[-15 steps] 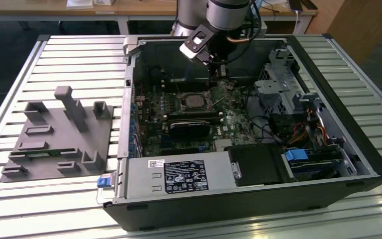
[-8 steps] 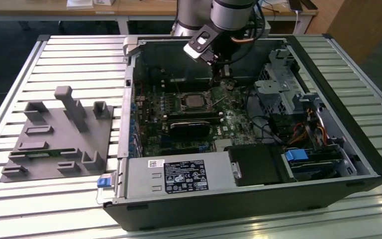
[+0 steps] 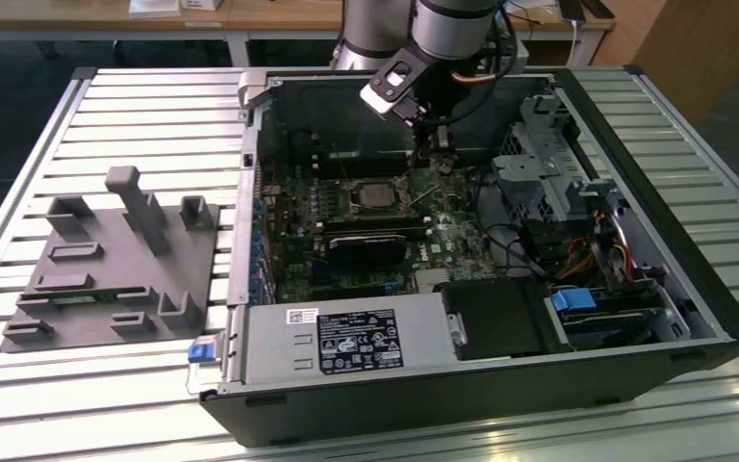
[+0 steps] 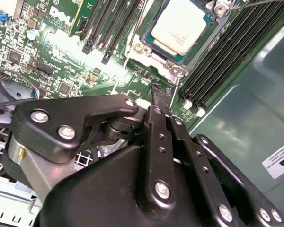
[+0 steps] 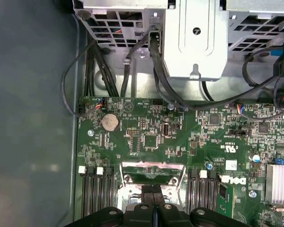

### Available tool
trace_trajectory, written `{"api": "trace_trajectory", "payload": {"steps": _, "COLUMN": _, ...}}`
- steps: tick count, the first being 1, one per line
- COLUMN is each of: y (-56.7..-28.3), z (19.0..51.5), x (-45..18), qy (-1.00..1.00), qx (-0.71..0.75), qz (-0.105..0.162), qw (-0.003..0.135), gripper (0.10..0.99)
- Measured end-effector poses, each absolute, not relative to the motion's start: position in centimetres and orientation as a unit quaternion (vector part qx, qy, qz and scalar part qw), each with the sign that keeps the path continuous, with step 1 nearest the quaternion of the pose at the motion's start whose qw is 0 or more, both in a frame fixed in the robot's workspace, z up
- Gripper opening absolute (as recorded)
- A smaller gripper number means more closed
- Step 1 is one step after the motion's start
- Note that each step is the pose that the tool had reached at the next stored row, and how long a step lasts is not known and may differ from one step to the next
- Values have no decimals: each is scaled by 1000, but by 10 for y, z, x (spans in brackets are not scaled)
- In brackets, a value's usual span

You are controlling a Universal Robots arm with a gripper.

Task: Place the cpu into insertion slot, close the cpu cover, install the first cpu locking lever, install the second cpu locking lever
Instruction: 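Close the cpu cover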

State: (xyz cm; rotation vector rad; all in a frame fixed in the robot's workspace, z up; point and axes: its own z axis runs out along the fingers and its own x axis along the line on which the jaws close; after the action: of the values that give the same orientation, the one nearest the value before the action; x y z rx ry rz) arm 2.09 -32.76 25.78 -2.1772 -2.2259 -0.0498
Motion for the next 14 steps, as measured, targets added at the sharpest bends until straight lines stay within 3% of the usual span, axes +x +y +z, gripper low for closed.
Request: {"api": "trace_trajectory", "payload": {"steps": 14, "y": -327, "z": 257, "x": 37, "qy": -713, "qx": -701, "qz": -16, "qw": 14, "gripper": 106}}
